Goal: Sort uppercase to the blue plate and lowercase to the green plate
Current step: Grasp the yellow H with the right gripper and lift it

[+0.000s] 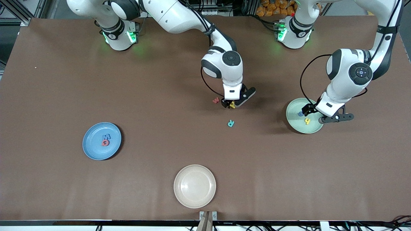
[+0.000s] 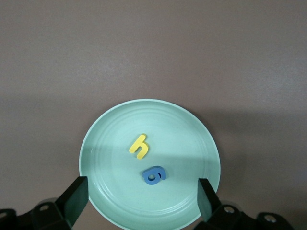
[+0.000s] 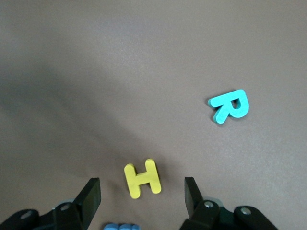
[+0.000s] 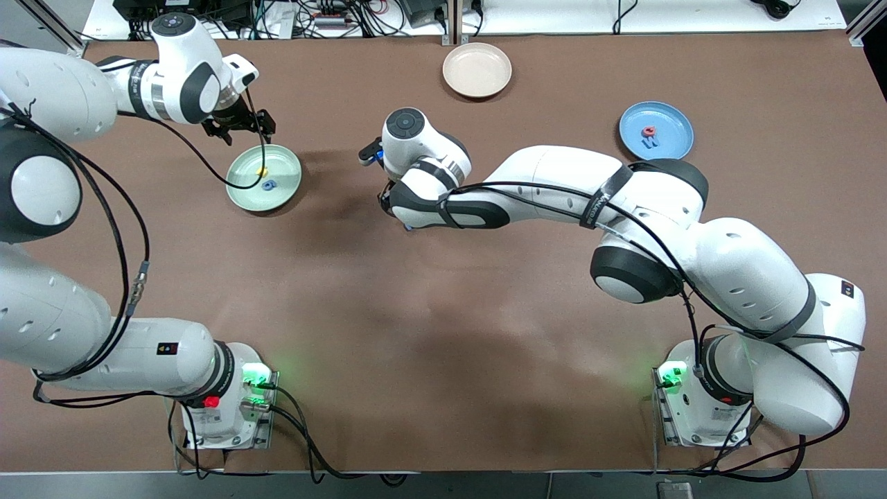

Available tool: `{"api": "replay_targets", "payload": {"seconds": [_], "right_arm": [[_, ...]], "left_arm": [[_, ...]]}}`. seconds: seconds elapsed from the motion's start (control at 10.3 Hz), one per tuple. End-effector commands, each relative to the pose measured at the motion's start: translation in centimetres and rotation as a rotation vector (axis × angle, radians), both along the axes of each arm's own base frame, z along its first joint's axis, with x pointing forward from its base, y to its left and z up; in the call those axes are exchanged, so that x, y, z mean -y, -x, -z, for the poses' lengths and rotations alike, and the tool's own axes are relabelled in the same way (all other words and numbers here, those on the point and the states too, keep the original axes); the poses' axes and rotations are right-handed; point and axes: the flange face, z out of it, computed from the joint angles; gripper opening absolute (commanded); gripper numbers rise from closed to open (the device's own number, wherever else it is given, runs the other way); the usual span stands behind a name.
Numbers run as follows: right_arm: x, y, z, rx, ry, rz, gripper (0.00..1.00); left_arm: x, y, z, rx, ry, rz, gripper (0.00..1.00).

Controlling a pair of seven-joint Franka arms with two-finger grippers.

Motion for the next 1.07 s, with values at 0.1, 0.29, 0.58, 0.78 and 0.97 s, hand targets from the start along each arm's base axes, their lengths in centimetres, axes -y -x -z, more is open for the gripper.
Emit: {"api": "replay_targets", "payload": {"seconds": [0.1, 0.29, 0.58, 0.78, 0.97], "right_arm": [[-0.2, -0.7, 1.2, 0.012, -0.004, -0.018, 0.76], [-0.3, -0.4, 1.9, 0.009, -0.001, -0.019, 0.74], [-0.3, -0.5, 2.3, 0.012, -0.007, -0.017, 0.65], [-0.2, -0.5, 2.4, 0.011, -0.007, -0.013, 0.63], [-0.2, -0.5, 2.4, 0.010, -0.006, -0.011, 0.45]], "left_arm": [[-0.1, 0.6, -0.2, -0.001, -0.001, -0.018, 1.00], [-0.1, 0.5, -0.1, -0.001, 0.000, -0.018, 1.00], [0.0, 0.5, -0.1, 0.001, 0.000, -0.018, 1.00], [0.0, 0.5, -0.5, 0.007, 0.000, -0.018, 1.00], [0.0, 0.5, -0.5, 0.007, 0.000, -0.016, 1.00]]}}
